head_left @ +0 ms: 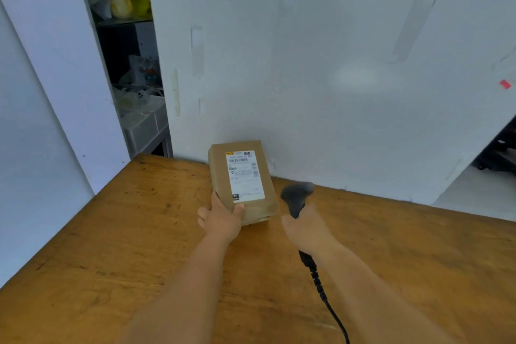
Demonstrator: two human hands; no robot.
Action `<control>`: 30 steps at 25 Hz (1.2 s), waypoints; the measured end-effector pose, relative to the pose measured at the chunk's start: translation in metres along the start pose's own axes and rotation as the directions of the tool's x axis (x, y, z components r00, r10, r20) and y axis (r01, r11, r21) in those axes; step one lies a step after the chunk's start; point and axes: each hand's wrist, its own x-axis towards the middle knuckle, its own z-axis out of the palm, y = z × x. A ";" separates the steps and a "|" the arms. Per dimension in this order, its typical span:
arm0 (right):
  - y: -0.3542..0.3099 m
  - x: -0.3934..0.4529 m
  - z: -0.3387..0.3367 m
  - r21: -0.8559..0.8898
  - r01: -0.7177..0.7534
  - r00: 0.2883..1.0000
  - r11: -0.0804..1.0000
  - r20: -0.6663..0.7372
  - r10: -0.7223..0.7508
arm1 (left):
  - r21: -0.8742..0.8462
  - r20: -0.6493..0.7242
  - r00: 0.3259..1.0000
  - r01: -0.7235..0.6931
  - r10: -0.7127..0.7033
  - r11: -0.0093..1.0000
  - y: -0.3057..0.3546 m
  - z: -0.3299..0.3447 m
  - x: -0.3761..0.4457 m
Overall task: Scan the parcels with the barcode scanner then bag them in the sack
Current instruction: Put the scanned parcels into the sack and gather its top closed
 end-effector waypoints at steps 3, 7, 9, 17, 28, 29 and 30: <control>0.063 0.007 0.015 -0.160 -0.199 0.978 0.967 -0.094 0.186 | 0.010 -0.002 1.000 0.004 -0.004 1.000 -0.002 0.002 0.002; 0.116 -0.006 0.018 -0.286 -0.304 0.946 0.909 -0.200 0.254 | 0.008 -0.009 1.000 0.002 -0.002 1.000 -0.004 0.006 0.001; 0.124 -0.010 0.022 -0.308 -0.296 0.948 0.904 -0.210 0.239 | 0.007 -0.021 1.000 0.016 -0.016 1.000 -0.003 0.007 0.000; 0.095 -0.017 0.034 -0.215 -0.308 0.924 0.927 -0.301 0.237 | -0.009 -0.010 1.000 0.000 0.000 1.000 -0.008 0.008 -0.003; -0.002 0.032 0.052 0.245 0.143 0.990 0.959 -0.021 -0.142 | -0.035 0.034 0.998 -0.045 0.046 0.998 -0.023 0.007 0.003; -0.002 0.030 0.053 0.256 0.155 0.988 0.954 -0.035 -0.151 | -0.054 0.028 0.998 -0.057 0.058 0.997 -0.025 0.007 0.001; 0.000 0.027 0.055 0.262 0.163 0.987 0.951 -0.056 -0.153 | -0.073 0.016 0.997 -0.079 0.081 0.994 -0.027 0.007 -0.004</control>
